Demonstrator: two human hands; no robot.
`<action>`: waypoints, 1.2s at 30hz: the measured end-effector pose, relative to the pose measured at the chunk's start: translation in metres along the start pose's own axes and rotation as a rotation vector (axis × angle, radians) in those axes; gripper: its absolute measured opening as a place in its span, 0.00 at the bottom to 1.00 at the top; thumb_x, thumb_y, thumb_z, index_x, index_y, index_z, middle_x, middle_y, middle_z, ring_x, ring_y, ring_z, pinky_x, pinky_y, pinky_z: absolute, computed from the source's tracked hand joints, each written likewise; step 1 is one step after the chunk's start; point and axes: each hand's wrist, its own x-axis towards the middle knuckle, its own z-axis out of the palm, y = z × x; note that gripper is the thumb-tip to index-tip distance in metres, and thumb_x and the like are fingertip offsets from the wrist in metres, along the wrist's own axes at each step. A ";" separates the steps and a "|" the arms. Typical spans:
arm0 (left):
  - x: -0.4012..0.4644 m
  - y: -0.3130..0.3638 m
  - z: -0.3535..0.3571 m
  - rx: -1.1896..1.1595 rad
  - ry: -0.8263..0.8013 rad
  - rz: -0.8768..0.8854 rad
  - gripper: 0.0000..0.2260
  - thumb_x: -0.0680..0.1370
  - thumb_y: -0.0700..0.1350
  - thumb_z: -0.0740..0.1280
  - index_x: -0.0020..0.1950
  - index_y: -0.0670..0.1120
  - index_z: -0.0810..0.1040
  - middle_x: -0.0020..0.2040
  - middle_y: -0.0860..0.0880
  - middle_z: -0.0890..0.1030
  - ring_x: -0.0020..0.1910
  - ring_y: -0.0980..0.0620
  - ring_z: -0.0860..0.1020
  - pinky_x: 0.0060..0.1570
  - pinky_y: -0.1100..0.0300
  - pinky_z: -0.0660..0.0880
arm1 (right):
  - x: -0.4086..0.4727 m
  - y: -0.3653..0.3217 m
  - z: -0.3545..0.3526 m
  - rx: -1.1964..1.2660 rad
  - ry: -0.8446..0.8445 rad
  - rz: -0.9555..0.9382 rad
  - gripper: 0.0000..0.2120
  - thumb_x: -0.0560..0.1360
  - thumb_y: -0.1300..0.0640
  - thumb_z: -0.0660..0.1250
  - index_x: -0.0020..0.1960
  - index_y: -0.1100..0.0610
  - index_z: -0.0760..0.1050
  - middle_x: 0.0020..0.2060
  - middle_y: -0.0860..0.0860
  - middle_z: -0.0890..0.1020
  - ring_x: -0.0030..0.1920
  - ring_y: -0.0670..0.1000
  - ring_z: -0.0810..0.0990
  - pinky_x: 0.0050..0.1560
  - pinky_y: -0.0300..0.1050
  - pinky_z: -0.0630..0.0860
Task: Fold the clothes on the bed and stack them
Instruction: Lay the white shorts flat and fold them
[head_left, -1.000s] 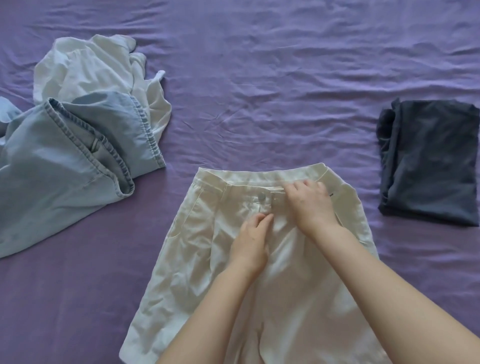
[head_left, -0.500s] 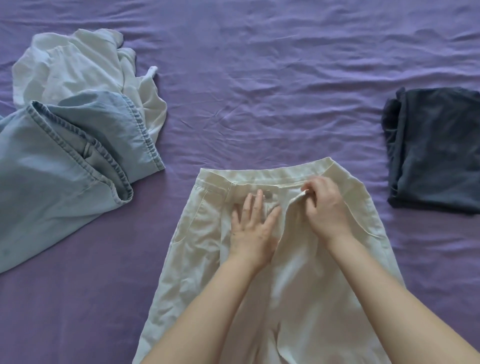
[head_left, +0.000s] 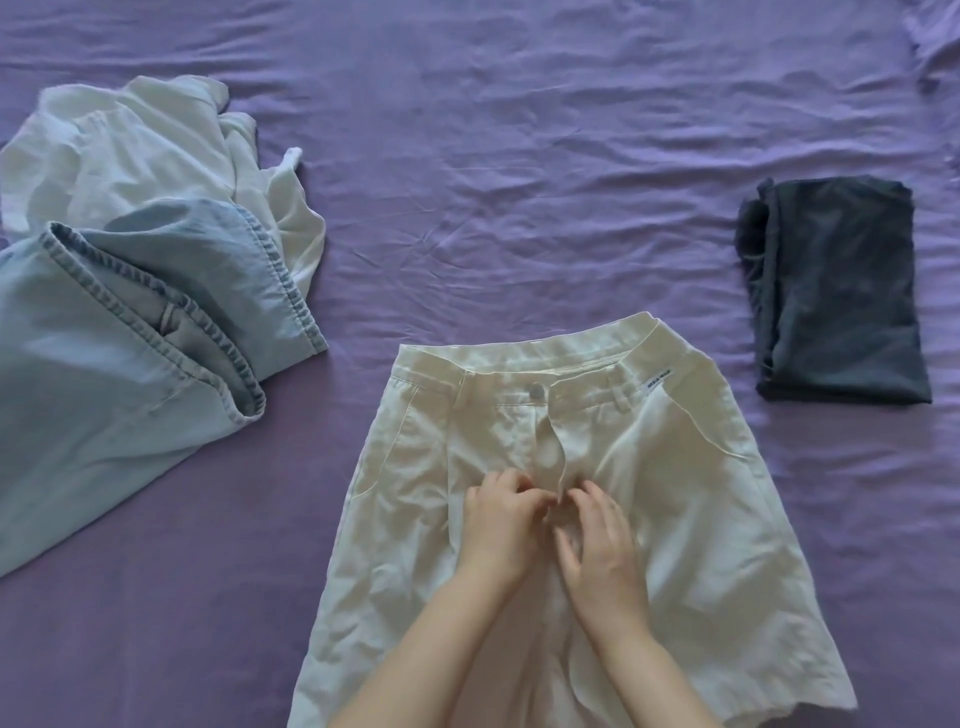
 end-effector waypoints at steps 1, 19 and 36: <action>0.002 -0.001 0.000 -0.038 -0.004 -0.029 0.11 0.66 0.52 0.60 0.35 0.55 0.83 0.33 0.55 0.77 0.32 0.49 0.77 0.30 0.59 0.65 | -0.002 0.003 0.002 -0.015 -0.007 0.012 0.19 0.70 0.50 0.59 0.56 0.59 0.74 0.57 0.58 0.79 0.59 0.52 0.70 0.56 0.44 0.65; 0.008 0.005 0.009 0.101 -0.026 -0.055 0.11 0.57 0.49 0.77 0.32 0.54 0.77 0.31 0.53 0.73 0.31 0.50 0.76 0.29 0.58 0.63 | -0.008 0.017 0.013 0.026 0.017 -0.020 0.29 0.61 0.54 0.70 0.60 0.56 0.66 0.60 0.60 0.77 0.62 0.52 0.67 0.60 0.44 0.62; 0.022 0.010 0.001 0.006 0.058 -0.064 0.02 0.69 0.45 0.65 0.36 0.50 0.74 0.33 0.54 0.79 0.34 0.49 0.75 0.35 0.56 0.62 | -0.025 0.025 0.029 -0.285 -0.094 -0.210 0.42 0.70 0.53 0.61 0.77 0.53 0.41 0.72 0.61 0.56 0.75 0.57 0.48 0.71 0.49 0.49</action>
